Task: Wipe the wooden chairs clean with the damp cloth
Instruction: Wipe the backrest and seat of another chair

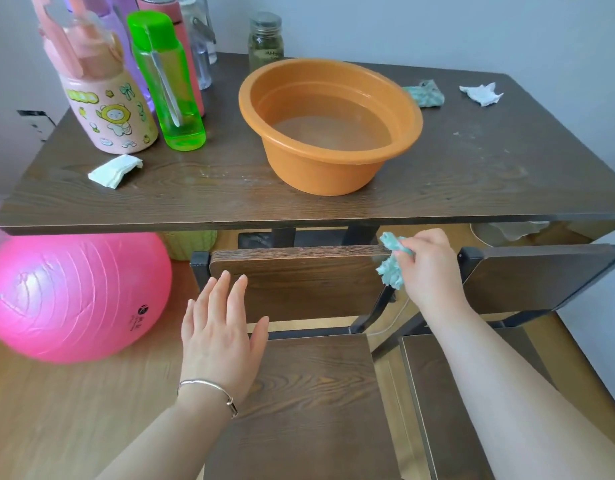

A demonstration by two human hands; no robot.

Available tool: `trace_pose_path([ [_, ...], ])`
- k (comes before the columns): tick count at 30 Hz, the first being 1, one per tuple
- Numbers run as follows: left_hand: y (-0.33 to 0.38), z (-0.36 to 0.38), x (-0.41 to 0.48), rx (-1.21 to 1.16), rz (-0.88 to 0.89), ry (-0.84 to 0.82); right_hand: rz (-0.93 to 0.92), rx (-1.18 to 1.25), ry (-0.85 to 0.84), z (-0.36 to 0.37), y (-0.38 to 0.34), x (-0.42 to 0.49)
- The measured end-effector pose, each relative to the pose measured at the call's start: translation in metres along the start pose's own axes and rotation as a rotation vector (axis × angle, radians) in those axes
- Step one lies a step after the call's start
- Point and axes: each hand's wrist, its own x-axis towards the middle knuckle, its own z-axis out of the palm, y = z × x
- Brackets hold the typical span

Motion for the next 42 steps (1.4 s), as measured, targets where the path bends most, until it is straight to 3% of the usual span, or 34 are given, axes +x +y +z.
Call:
trace_pose_path([
  [7,-0.03,-0.01,-0.003,0.03,-0.078,-0.005,0.057,-0.053,0.028,0.022,-0.037,-0.007],
  [14,-0.067,-0.027,-0.019,0.054,-0.111,-0.001,-0.161,0.05,-0.017,0.067,-0.117,-0.033],
  [25,-0.126,-0.056,-0.043,0.064,-0.169,0.012,-0.305,0.076,-0.114,0.135,-0.246,-0.064],
  [35,-0.119,-0.046,-0.049,0.063,-0.105,-0.018,-0.425,0.005,-0.115,0.121,-0.222,-0.064],
  [42,-0.074,-0.027,-0.036,0.066,-0.03,-0.044,-0.269,-0.038,0.02,0.072,-0.122,-0.034],
])
